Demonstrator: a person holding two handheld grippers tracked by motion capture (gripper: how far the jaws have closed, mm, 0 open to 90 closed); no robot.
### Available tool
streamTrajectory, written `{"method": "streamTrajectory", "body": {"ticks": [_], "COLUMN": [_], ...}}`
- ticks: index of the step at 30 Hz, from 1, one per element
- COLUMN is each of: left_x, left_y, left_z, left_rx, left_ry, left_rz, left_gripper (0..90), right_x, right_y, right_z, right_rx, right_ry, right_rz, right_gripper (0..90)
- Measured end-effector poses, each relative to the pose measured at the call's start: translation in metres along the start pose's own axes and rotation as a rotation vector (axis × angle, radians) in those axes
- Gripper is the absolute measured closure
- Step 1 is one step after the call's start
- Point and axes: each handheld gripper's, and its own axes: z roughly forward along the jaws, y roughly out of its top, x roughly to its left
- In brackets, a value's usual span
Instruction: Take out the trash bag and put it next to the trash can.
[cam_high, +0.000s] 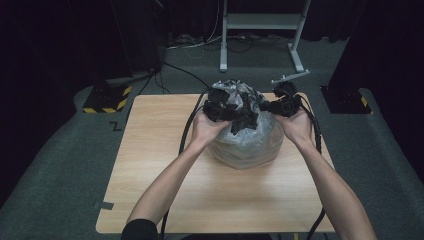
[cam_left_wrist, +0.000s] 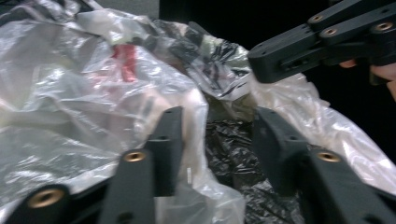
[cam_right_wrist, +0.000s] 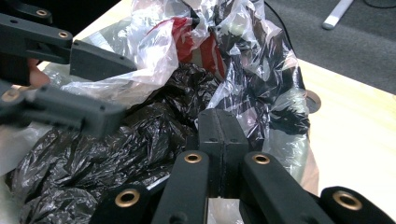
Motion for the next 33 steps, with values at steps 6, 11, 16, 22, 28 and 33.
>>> {"method": "streamTrajectory", "body": {"ticks": [6, 11, 16, 22, 28, 33], "left_x": [-0.004, -0.006, -0.01, -0.016, -0.02, -0.018], "left_y": [0.0, 0.001, 0.003, 0.005, 0.009, 0.008], "left_z": [0.005, 0.006, 0.006, 0.011, 0.015, 0.022], "left_rx": [0.016, 0.011, 0.007, 0.03, 0.039, 0.059], "left_ry": [-0.034, -0.067, -0.065, -0.021, 0.015, 0.038], "left_rz": [0.005, 0.002, 0.01, 0.028, 0.032, 0.016], "left_gripper": [36.4, 29.6, 24.2, 23.9, 27.2, 39.2], "right_x": [0.002, 0.007, 0.011, 0.019, 0.023, 0.024], "right_y": [0.003, 0.009, 0.015, 0.021, 0.023, 0.024], "right_z": [0.004, 0.008, 0.014, 0.019, 0.019, 0.016], "right_rx": [0.0, -0.005, -0.004, -0.008, -0.024, -0.05], "right_ry": [0.011, 0.014, 0.025, 0.037, 0.057, 0.078], "right_rz": [0.005, 0.001, 0.003, -0.008, -0.002, 0.018], "right_gripper": [90.0, 90.0, 90.0, 90.0, 90.0, 90.0]}}
